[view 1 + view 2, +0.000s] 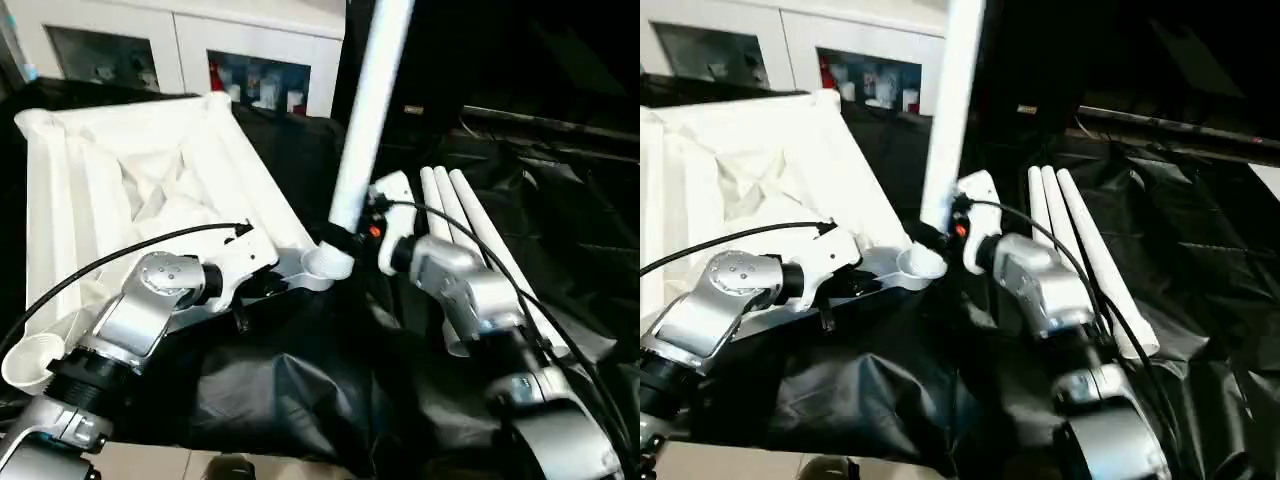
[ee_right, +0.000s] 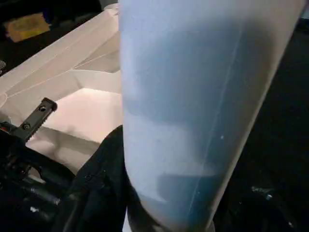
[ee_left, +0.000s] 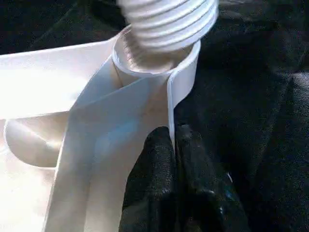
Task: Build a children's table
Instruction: Insert table leg to table base
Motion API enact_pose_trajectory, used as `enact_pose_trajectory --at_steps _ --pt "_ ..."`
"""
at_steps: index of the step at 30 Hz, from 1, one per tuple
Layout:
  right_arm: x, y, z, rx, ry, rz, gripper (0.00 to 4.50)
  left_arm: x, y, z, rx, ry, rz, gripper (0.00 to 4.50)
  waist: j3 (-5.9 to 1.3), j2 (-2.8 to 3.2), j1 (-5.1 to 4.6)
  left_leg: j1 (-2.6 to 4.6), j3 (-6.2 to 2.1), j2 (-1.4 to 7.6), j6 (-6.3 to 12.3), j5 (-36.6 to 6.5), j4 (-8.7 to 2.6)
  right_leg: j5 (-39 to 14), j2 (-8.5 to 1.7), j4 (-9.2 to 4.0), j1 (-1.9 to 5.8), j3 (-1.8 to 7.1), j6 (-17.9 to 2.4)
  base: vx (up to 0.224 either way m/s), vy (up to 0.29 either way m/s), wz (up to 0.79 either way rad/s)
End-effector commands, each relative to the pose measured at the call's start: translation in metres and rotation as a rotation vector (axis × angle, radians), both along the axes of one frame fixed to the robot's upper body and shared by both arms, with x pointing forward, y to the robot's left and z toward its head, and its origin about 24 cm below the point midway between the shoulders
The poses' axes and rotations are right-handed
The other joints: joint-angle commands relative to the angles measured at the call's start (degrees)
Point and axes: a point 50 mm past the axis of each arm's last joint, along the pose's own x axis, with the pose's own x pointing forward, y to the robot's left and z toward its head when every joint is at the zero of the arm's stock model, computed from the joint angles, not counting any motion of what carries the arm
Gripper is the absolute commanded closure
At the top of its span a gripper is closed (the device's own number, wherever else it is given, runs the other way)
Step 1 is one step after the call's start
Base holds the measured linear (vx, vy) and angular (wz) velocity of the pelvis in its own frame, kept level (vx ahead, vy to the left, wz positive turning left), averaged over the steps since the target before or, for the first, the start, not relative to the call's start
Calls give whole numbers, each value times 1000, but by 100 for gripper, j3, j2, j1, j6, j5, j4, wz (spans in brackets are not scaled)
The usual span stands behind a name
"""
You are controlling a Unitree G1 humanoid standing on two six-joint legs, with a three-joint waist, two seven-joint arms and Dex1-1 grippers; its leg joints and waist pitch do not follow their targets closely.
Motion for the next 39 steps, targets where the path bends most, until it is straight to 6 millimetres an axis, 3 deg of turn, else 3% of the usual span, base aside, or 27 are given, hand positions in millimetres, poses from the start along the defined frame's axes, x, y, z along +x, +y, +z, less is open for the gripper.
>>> enact_pose_trajectory --at_steps 1,6,15,18,19,21,22,24,25,26,27,28,29,31,32,34,36,38,39 --pt "2 -2 -7 -25 19 -1 259 -5 -20 9 -20 -41 -106 450 -325 87 -88 176 -66 245 -296 -1662 -513 -1813 -504 -452 139 299 -853 0 0 0" --pt "3 3 -9 -28 22 25 259 -6 -23 10 -12 -49 -123 450 -343 83 -80 170 -49 244 -272 -1438 -506 -1442 -494 -413 170 296 -935 0 0 0" --pt "7 3 -13 -54 -7 22 259 -8 -25 11 -8 -50 -125 450 -357 104 -85 176 -54 250 -304 -1526 -511 -1554 -501 -425 180 299 -937 0 0 0" --pt "5 -3 -16 -40 -1 14 259 -7 -24 11 -6 -49 -124 450 -361 105 -83 183 -48 247 -299 -1524 -510 -1468 -491 -419 176 299 -960 0 0 0" --pt "4 -5 -18 -30 3 7 259 -7 -24 11 -6 -49 -123 450 -365 147 -77 183 -54 246 -309 -1543 -509 -1469 -495 -416 178 302 -968 0 0 0" --pt "1 -10 -22 -10 10 -9 259 -6 -23 11 -5 -49 -121 450 -377 130 -70 181 -52 252 -307 -1528 -506 -1359 -498 -413 190 302 -985 0 0 0" --pt "0 -14 -25 3 13 -26 259 -5 -23 11 -4 -49 -120 450 -383 177 -62 184 -56 252 -320 -1547 -508 -1339 -494 -408 187 299 -994 0 0 0" --pt "-1 -18 -28 17 14 -49 259 -5 -22 12 -3 -49 -120 450 -390 154 -63 197 -54 254 -315 -1550 -505 -1247 -485 -401 186 293 -1030 0 0 0" --pt "-3 -24 -33 31 17 -81 259 -4 -22 12 -3 -49 -119 450 -397 230 -55 189 -63 251 -336 -1561 -505 -1207 -489 -390 192 295 -1048 0 0 0" --pt "-4 -28 -36 43 19 -105 259 -3 -22 12 -2 -49 -118 450 -400 183 -49 207 -47 256 -325 -1610 -496 -1141 -487 -405 184 300 -1065 0 0 0" --pt "-6 -32 -39 57 22 -127 259 -3 -22 12 -1 -49 -118 450 -399 204 -51 191 -54 254 -327 -1619 -507 -1109 -482 -402 197 294 -1091 0 0 0" --pt "-7 -34 -41 67 23 -142 259 -2 -21 12 1 -49 -118 450 -395 245 -43 195 -59 253 -337 -1666 -508 -1134 -485 -403 191 295 -1100 0 0 0" --pt "-8 -37 -43 76 23 -156 259 -2 -21 12 2 -49 -117 450 -393 222 -48 195 -54 254 -332 -1698 -510 -1160 -482 -418 194 296 -1087 0 0 0" --pt "-10 -40 -45 88 24 -175 259 -1 -20 12 4 -48 -116 450 -394 216 -45 185 -63 250 -326 -1752 -514 -1247 -488 -421 207 295 -1089 0 0 0" --pt "-13 -45 -50 105 23 -213 259 0 -19 12 7 -48 -113 450 -384 246 -43 193 -63 252 -330 -1841 -519 -1374 -492 -452 192 299 -1060 0 0 0" --pt "-16 -48 -53 114 21 -237 259 0 -19 12 10 -47 -112 450 -388 228 -47 186 -78 254 -338 -1909 -526 -1473 -502 -445 204 294 -1061 0 0 0" --pt "-18 -51 -56 123 18 -257 259 1 -18 12 12 -47 -110 450 -369 277 -52 193 -90 257 -348 -2014 -533 -1597 -504 -462 182 296 -1050 0 0 0" --pt "-21 -54 -60 139 16 -283 259 2 -16 12 17 -47 -103 450 -364 260 -59 198 -88 256 -338 -2115 -537 -1692 -496 -480 173 296 -1044 0 0 0" --pt "-22 -54 -61 140 16 -285 259 2 -16 12 18 -47 -102 450 -360 287 -52 202 -89 255 -341 -2145 -534 -1728 -502 -485 163 299 -1040 0 0 0"
